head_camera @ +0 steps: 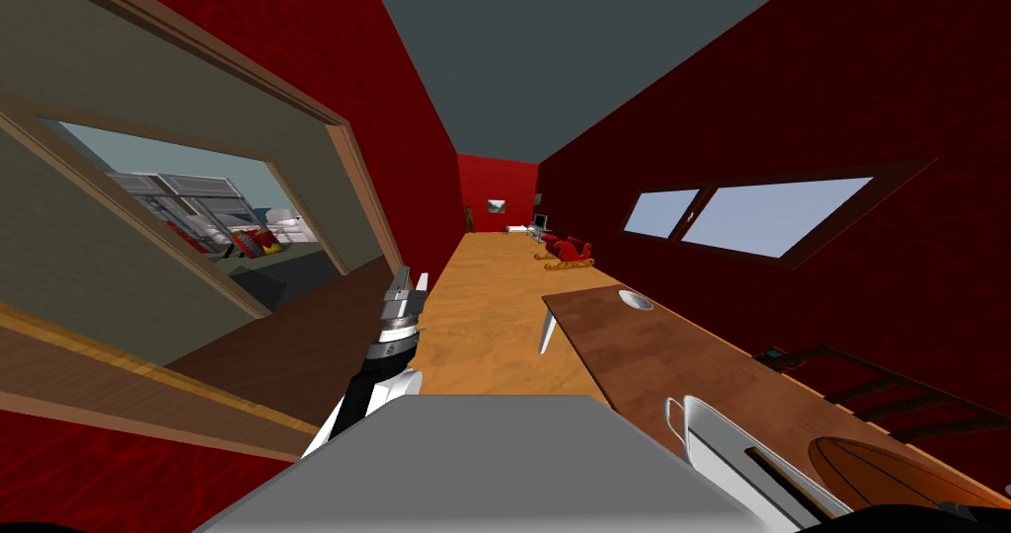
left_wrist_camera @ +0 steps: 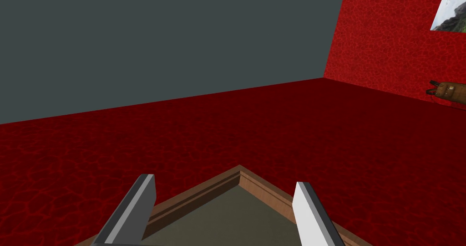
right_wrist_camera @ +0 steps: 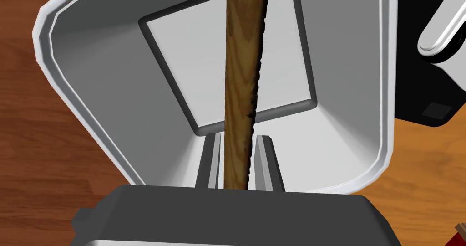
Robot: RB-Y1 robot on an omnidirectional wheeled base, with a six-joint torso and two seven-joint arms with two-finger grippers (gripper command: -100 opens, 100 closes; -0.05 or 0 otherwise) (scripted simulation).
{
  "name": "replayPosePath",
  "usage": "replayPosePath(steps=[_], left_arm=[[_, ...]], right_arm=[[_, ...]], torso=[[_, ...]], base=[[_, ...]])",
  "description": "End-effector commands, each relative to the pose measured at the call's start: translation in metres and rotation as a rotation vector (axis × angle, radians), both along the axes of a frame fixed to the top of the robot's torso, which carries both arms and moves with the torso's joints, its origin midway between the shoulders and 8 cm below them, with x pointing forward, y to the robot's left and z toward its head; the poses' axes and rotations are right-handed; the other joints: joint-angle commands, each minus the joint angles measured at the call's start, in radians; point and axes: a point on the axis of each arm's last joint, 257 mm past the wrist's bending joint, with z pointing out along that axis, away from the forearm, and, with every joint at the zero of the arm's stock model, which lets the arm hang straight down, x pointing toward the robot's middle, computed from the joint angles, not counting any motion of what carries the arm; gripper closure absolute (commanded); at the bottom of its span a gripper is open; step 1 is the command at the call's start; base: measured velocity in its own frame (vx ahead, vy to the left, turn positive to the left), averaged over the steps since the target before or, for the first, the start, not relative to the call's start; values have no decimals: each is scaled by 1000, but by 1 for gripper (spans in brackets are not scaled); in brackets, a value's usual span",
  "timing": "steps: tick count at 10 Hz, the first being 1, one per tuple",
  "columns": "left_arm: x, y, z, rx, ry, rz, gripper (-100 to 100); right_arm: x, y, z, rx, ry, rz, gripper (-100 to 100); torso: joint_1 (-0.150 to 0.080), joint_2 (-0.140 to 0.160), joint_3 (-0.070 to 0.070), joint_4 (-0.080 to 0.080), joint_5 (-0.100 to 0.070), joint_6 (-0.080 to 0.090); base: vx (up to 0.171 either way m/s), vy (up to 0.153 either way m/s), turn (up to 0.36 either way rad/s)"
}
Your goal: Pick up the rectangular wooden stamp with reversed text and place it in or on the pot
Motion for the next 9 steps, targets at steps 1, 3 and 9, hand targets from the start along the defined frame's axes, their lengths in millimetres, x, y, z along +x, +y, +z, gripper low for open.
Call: replayPosePath(steps=[1,3,9], left_arm=[[0,0,0,0,0,0,0],[0,0,0,0,0,0,0],[0,0,0,0,0,0,0]], right_arm=[[0,0,0,0,0,0,100],[3,1,0,2,-5,0,-100],[14,-2,18,0,-6,11,-100]], torso=[[0,0,0,0,0,0],[-4,10,6,2,-1,2],[-5,15,9,3,-1,3]], base=[[78,21,18],[13,4,4],[-4,4,-16]])
